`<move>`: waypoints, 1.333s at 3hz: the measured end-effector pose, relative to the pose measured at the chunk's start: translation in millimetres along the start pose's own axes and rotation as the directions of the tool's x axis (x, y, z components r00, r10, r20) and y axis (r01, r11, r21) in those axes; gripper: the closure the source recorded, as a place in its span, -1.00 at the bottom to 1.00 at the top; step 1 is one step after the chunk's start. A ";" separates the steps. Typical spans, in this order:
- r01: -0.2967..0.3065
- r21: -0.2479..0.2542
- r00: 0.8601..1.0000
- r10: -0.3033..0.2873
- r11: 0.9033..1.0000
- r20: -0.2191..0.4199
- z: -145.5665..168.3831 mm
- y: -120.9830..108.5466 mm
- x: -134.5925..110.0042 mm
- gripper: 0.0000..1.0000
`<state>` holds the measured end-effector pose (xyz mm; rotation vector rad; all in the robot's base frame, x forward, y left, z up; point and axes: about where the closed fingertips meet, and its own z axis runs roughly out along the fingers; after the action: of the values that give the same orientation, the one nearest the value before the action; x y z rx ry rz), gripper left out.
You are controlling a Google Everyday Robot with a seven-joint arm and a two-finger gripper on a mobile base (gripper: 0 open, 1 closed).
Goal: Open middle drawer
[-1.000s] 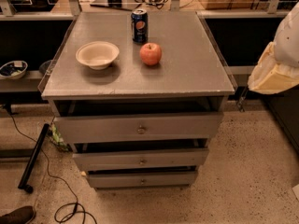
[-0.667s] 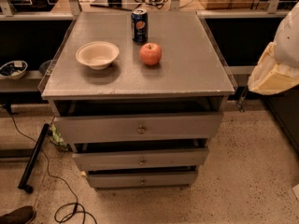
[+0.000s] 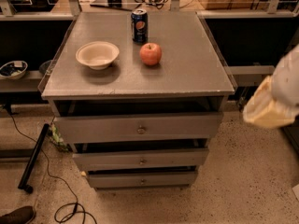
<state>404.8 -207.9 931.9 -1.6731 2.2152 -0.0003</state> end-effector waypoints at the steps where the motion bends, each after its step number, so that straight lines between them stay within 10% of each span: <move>1: -0.029 -0.073 1.000 0.028 0.997 -0.006 51.9 32.6 11.7 1.00; 4: -0.067 -0.171 0.998 0.066 0.983 -0.014 111.4 62.9 17.8 1.00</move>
Offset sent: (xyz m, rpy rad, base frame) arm -0.0369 0.0310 -0.1494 0.0457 0.2127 0.0045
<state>374.0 -181.7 809.3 -1.6875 2.3343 0.2065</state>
